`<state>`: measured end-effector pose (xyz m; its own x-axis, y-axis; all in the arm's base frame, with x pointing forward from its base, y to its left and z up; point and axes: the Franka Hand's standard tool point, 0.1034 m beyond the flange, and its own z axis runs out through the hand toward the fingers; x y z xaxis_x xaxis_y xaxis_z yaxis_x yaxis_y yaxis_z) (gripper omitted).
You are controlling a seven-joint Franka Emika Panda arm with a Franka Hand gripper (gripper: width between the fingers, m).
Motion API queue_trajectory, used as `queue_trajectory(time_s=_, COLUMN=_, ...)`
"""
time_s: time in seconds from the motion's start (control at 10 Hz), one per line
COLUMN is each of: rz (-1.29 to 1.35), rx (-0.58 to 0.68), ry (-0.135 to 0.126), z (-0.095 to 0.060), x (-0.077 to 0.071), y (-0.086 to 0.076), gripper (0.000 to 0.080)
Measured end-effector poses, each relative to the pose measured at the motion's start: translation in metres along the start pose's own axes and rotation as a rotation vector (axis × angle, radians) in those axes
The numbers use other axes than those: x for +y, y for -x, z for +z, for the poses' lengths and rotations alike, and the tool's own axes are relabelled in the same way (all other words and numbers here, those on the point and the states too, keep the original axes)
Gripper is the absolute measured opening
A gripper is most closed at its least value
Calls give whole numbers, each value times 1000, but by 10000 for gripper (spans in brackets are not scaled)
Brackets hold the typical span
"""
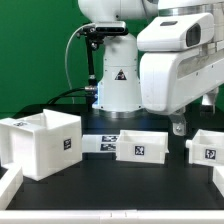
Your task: Assemble drawer
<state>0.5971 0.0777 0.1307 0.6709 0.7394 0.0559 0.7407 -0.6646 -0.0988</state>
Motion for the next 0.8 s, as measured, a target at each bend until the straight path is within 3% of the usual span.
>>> queue_trajectory(time_s=0.5, rz=11, rx=5, ry=-5, z=0, x=0, y=1, gripper=650)
queue_trajectory(time_s=0.6, rz=15, rx=1, ry=1, z=-4, x=0, y=10, gripper=650)
queue_trajectory(time_s=0.8, rz=8, rx=-5, ry=27, z=-16, x=-10, y=50, gripper=650)
